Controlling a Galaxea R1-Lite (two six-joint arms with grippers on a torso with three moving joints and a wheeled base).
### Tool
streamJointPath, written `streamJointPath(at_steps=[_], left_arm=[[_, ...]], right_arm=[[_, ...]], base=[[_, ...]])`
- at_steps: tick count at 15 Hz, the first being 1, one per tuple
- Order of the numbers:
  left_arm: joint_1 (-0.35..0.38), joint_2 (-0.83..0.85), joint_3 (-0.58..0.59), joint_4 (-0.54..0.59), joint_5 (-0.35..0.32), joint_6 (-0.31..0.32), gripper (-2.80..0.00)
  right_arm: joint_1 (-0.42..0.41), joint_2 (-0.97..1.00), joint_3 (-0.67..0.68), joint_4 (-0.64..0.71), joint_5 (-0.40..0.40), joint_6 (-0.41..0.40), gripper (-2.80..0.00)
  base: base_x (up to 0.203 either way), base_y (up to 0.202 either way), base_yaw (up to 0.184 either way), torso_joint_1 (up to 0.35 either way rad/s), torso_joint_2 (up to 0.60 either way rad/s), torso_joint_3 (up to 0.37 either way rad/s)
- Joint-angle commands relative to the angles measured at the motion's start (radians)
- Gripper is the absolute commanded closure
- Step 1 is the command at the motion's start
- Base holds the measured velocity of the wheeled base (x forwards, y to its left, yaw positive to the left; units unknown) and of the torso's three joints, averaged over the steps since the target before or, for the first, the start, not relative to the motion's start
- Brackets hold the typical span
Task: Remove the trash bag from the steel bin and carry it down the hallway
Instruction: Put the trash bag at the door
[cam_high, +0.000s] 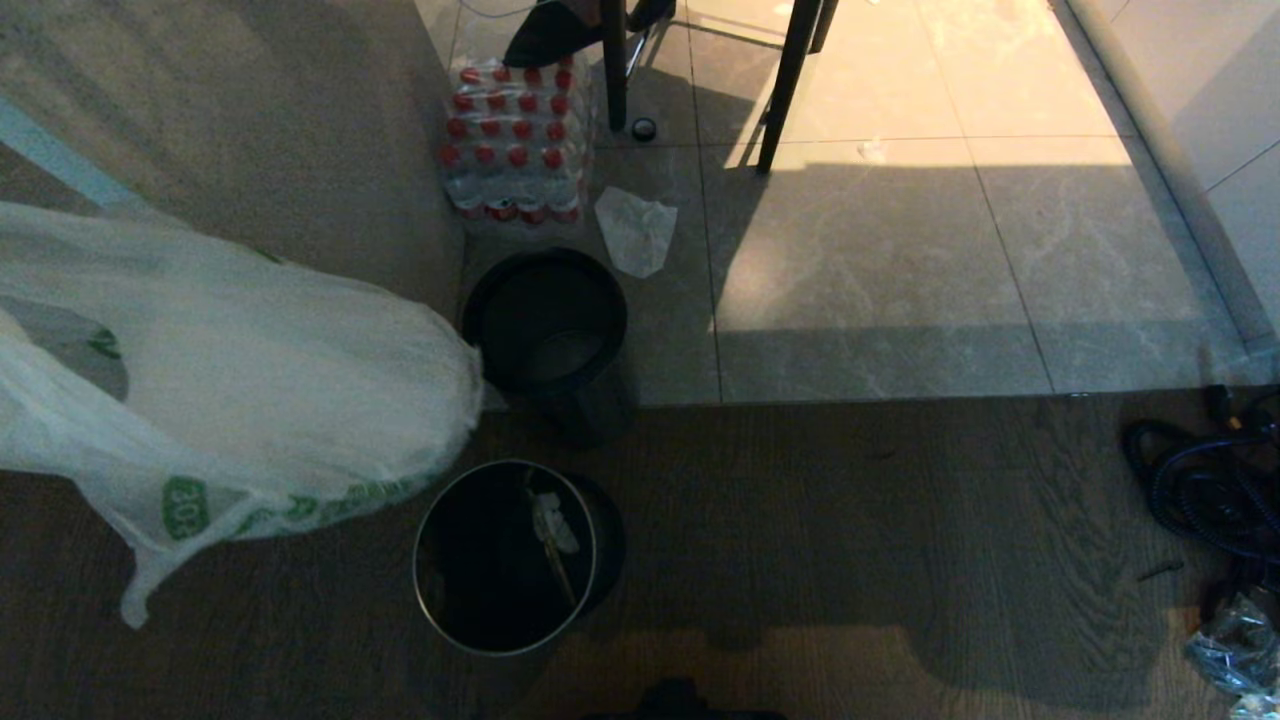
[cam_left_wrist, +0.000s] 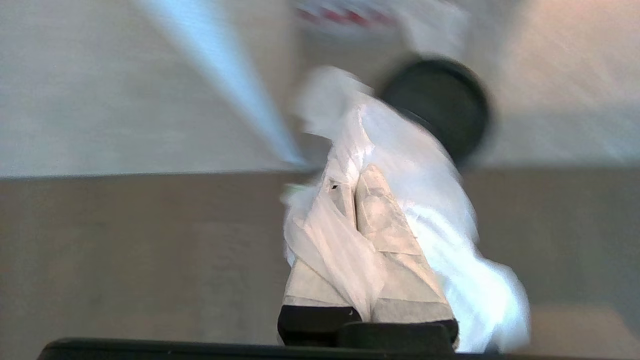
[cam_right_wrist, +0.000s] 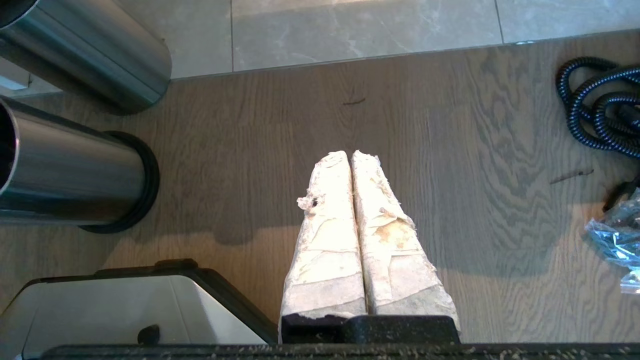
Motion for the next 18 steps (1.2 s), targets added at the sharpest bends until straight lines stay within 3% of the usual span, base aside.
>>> streamJointPath(at_steps=[1, 8, 12, 18], left_arm=[[0.043, -0.065, -0.021, 0.015, 0.007, 0.004, 0.0], [0.219, -0.246, -0.099, 0.185, 0.0, 0.03, 0.0], [0.228, -0.254, -0.101, 0.197, -0.001, 0.03, 0.0], [0.259, -0.542, -0.031, 0.44, -0.097, -0.041, 0.0]], right_arm=[[0.0, -0.002, 0.0, 0.0, 0.0, 0.0, 0.0], [0.0, -0.002, 0.0, 0.0, 0.0, 0.0, 0.0], [0.0, -0.002, 0.0, 0.0, 0.0, 0.0, 0.0], [0.0, -0.002, 0.0, 0.0, 0.0, 0.0, 0.0]], base=[[0.0, 0.0, 0.0, 0.0, 0.0, 0.0], [0.0, 0.0, 0.0, 0.0, 0.0, 0.0], [0.0, 0.0, 0.0, 0.0, 0.0, 0.0], [0.0, 0.0, 0.0, 0.0, 0.0, 0.0]])
